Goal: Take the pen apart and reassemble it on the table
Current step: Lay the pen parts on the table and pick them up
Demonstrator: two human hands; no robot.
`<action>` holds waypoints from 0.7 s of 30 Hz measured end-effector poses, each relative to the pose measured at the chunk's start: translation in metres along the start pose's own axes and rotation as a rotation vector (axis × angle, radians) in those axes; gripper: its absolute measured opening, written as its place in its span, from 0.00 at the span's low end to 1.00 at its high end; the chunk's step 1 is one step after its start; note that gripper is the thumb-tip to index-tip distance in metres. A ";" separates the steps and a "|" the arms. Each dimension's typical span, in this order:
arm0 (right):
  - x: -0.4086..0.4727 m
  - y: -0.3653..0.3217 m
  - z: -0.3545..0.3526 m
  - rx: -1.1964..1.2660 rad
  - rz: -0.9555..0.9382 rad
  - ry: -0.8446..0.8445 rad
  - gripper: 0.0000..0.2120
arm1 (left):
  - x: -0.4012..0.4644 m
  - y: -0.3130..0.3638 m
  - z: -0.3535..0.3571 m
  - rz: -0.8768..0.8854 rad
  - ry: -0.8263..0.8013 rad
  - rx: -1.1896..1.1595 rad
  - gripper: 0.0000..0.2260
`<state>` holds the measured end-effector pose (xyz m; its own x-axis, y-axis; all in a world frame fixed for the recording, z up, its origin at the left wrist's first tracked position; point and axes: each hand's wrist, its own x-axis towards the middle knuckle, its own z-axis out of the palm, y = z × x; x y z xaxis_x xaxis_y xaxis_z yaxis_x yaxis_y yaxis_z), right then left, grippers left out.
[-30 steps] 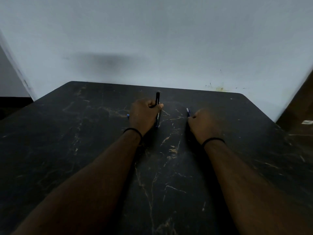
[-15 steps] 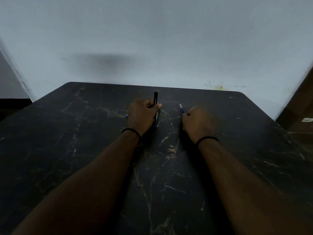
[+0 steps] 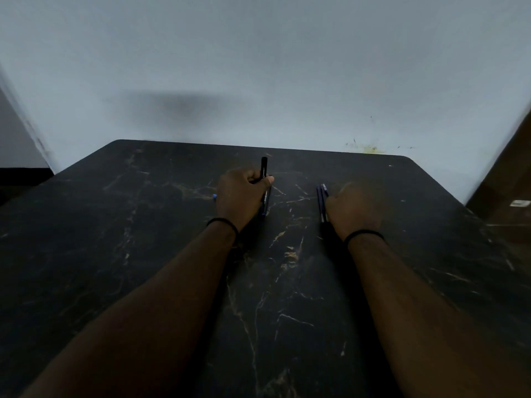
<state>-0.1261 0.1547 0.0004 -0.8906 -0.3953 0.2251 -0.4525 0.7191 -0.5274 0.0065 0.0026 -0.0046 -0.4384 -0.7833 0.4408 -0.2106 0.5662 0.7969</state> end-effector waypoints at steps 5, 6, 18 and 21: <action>0.001 0.001 0.000 -0.022 -0.017 -0.007 0.09 | -0.002 0.002 -0.002 0.019 -0.020 -0.035 0.12; 0.001 0.001 0.000 -0.018 -0.021 -0.020 0.10 | -0.002 0.003 -0.002 0.022 -0.022 -0.035 0.12; -0.006 -0.015 0.003 -0.174 -0.220 0.021 0.20 | -0.001 0.001 -0.001 0.013 -0.012 -0.021 0.13; -0.014 -0.020 0.005 -0.233 -0.275 0.050 0.21 | 0.000 0.001 -0.001 0.010 -0.012 -0.027 0.13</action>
<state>-0.1045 0.1425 0.0036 -0.7326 -0.5676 0.3757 -0.6687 0.7031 -0.2417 0.0073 0.0027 -0.0035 -0.4509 -0.7746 0.4435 -0.1825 0.5663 0.8037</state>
